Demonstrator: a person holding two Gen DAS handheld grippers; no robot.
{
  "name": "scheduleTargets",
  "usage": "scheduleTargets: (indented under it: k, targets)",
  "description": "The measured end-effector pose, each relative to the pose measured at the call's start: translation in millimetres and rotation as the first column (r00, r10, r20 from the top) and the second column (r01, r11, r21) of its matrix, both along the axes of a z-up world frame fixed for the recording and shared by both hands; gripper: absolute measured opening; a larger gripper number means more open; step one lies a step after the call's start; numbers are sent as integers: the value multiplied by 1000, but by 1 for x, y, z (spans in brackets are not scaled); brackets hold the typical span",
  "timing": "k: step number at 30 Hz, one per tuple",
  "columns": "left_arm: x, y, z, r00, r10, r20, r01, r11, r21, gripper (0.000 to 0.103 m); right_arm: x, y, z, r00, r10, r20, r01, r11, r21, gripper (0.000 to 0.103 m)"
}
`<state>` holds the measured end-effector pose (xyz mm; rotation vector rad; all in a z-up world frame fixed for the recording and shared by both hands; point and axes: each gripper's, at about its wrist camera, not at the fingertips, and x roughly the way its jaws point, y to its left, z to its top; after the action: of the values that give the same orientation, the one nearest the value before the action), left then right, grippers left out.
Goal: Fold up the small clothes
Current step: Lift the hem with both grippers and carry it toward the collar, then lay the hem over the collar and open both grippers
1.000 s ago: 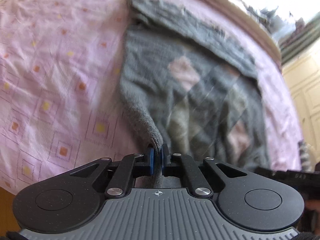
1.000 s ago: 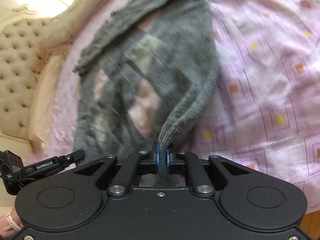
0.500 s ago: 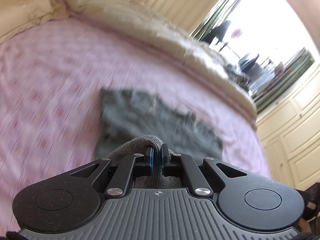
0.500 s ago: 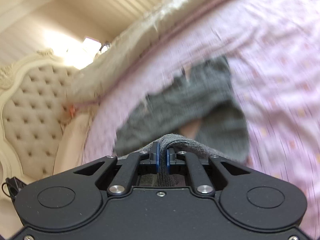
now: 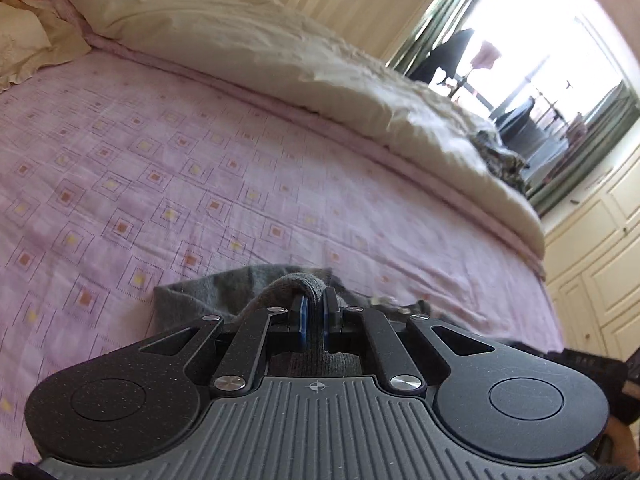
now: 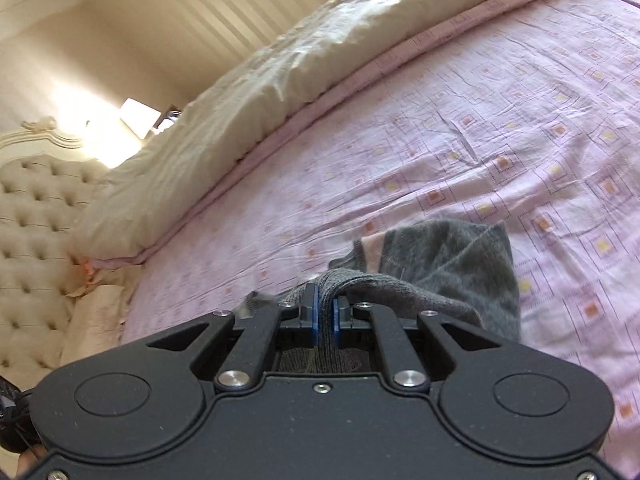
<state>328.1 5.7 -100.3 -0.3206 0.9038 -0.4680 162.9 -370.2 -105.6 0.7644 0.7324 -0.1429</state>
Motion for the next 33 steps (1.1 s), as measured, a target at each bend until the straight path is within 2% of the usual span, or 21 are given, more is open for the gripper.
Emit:
scheduleTargets:
  k: [4, 8, 10, 12, 13, 15, 16, 19, 23, 27, 30, 33]
  targets:
    - [23, -8, -17, 999, -15, -42, 16, 999, 36, 7, 31, -5, -17, 998, -7, -60, 6, 1000, -31, 15]
    - [44, -9, -32, 996, 12, -86, -7, 998, 65, 11, 57, -8, -30, 994, -2, -113, -4, 998, -58, 15]
    - [52, -7, -36, 995, 44, -90, -36, 996, 84, 31, 67, -9, -35, 991, 0, -137, -10, 997, -73, 19]
    - [61, -3, -38, 994, 67, -82, -58, 993, 105, 40, 76, -10, -39, 986, -30, -161, 11, 993, -116, 23]
    - [64, -2, -37, 995, 71, -73, -62, 991, 119, 41, 79, -12, -40, 987, -40, -159, 18, 991, -136, 27]
    - [66, -2, -34, 996, 63, -55, -54, 985, 162, 45, 80, -12, -37, 987, -58, -147, 31, 984, -177, 60]
    - [64, -2, -32, 998, 51, -44, -42, 982, 185, 49, 79, -9, -34, 988, -59, -140, 30, 979, -201, 63]
    - [51, -6, -25, 1000, 5, -13, -2, 977, 213, 53, 77, 6, -23, 991, -5, -133, -32, 961, -275, 63]
    - [21, -12, -29, 996, -86, -17, 87, 973, 214, 57, 68, 39, -22, 981, 113, -157, -160, 930, -331, 63]
    - [-1, -33, -48, 975, -219, -45, 223, 936, 271, 58, 58, 65, -36, 963, 179, -204, -239, 916, -324, 63]
    - [2, -46, -62, 959, -278, -56, 281, 909, 308, 58, 52, 77, -46, 951, 191, -242, -264, 909, -323, 63]
    - [24, -54, -74, 964, -258, -64, 264, 898, 353, 58, 47, 84, -51, 944, 197, -265, -280, 902, -328, 63]
